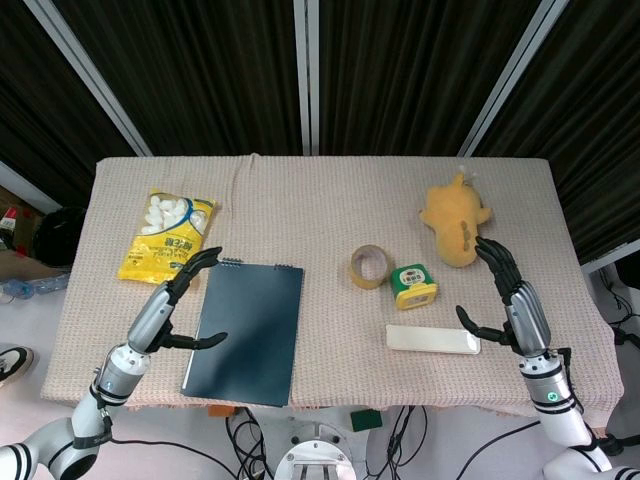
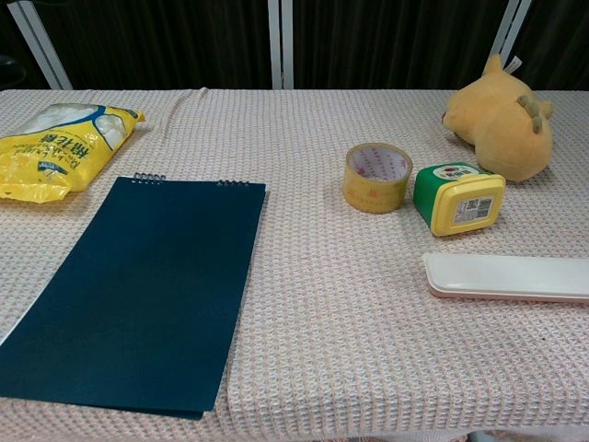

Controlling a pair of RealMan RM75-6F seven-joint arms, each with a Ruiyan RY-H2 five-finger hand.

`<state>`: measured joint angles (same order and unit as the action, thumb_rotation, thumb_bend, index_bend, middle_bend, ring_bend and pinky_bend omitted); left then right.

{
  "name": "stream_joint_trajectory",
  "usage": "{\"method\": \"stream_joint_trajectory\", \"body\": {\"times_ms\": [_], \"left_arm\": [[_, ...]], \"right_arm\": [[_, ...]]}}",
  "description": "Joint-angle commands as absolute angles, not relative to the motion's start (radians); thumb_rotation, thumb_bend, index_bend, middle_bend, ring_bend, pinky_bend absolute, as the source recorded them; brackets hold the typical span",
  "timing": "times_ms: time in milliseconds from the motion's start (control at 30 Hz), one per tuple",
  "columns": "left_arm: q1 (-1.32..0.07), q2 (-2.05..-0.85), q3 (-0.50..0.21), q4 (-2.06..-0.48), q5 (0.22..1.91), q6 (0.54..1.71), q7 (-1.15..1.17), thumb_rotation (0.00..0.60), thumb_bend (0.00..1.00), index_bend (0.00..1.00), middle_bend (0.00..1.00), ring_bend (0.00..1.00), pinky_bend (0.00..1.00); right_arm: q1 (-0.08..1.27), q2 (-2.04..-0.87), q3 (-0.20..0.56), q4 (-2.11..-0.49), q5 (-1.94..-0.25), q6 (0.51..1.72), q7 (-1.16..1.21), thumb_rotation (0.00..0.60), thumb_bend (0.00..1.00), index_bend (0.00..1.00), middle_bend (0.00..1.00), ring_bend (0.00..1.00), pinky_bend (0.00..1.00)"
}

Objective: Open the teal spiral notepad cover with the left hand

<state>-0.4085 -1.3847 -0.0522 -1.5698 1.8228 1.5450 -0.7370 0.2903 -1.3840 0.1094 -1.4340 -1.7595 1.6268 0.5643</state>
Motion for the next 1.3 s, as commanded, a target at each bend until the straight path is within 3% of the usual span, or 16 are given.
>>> {"method": "stream_joint_trajectory", "body": {"times_ms": [33, 500, 733, 867, 1033, 1300], "left_arm": [[-0.412, -1.385, -0.051, -1.572, 1.819, 1.546, -0.73, 0.6, 0.15, 0.06, 0.05, 0.04, 0.16], [-0.41, -1.355, -0.012, -1.6, 1.827, 1.546, -0.629, 0.6, 0.15, 0.06, 0.05, 0.04, 0.16], [-0.37, -1.217, 0.091, -1.632, 1.84, 1.482, -0.471, 0.6, 0.15, 0.07, 0.05, 0.04, 0.17], [-0.314, -1.158, 0.142, -1.612, 1.856, 1.464, -0.213, 0.6, 0.15, 0.08, 0.05, 0.04, 0.17], [-0.224, -1.185, 0.174, -1.554, 1.846, 1.492, 0.0, 0.6, 0.16, 0.09, 0.07, 0.05, 0.19], [-0.159, -1.313, 0.195, -1.383, 1.857, 1.528, 0.006, 0.6, 0.17, 0.11, 0.11, 0.07, 0.23]], "right_arm": [[0.292, -1.386, 0.105, -1.433, -1.757, 1.627, 0.562, 0.6, 0.35, 0.0, 0.0, 0.0, 0.0], [0.278, -1.351, 0.083, -1.441, -1.747, 1.651, 0.561, 0.6, 0.35, 0.0, 0.0, 0.0, 0.0], [0.213, -1.266, 0.05, -1.457, -1.758, 1.726, 0.541, 0.6, 0.34, 0.0, 0.0, 0.0, 0.0], [0.167, -1.166, -0.012, -1.528, -1.76, 1.743, 0.688, 0.6, 0.34, 0.0, 0.0, 0.0, 0.0], [0.119, -1.084, -0.054, -1.575, -1.76, 1.778, 0.794, 0.6, 0.34, 0.0, 0.0, 0.0, 0.0], [0.086, -0.997, -0.079, -1.654, -1.814, 1.829, 0.833, 0.6, 0.34, 0.0, 0.0, 0.0, 0.0]]}}
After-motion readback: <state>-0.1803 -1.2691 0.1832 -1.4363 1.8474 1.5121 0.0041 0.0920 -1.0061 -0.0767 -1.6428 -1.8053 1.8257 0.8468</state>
